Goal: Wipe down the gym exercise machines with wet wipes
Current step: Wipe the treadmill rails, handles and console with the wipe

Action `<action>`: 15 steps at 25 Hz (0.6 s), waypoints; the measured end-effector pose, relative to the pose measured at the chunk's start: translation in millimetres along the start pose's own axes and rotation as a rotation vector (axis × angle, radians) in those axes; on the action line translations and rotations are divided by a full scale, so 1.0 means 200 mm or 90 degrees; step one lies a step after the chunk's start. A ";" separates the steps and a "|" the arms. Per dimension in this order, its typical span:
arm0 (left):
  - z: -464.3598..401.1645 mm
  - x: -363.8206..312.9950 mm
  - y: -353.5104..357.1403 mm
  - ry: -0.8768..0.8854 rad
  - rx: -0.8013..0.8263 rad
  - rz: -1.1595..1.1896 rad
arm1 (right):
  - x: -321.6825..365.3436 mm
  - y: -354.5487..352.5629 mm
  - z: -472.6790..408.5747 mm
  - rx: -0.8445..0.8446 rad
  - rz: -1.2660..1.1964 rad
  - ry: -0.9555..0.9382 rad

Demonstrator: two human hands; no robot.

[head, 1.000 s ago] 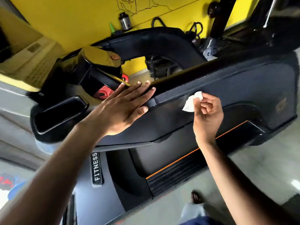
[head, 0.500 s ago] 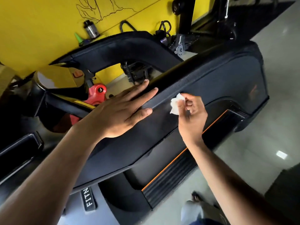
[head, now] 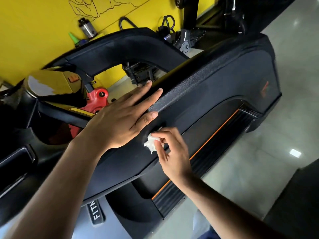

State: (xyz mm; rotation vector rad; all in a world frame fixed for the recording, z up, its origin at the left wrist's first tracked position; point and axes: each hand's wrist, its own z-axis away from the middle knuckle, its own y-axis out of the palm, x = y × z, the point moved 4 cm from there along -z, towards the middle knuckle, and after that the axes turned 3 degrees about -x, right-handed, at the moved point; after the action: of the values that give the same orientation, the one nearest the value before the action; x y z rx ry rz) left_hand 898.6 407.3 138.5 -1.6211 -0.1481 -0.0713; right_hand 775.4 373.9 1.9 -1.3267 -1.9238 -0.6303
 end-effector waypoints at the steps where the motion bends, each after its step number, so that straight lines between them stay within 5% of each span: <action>1: 0.01 0.00 0.00 -0.001 -0.003 -0.008 | -0.01 -0.01 -0.01 0.013 0.004 -0.007; 8: 0.01 -0.02 -0.01 0.005 -0.008 -0.012 | -0.48 -0.46 -0.43 -0.210 0.156 0.116; 12: 0.01 -0.02 -0.01 -0.007 -0.012 -0.026 | -0.39 -0.32 -0.28 -0.179 0.056 0.136; 15: 0.01 -0.02 -0.01 -0.008 -0.022 -0.033 | -0.19 -0.10 0.01 -0.035 0.011 0.092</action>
State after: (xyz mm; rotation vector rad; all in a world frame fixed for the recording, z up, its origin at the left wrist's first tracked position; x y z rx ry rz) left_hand 894.2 408.8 139.6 -1.6528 -0.1994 -0.1029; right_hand 765.0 345.9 -28.4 -1.2938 -1.7888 -0.7548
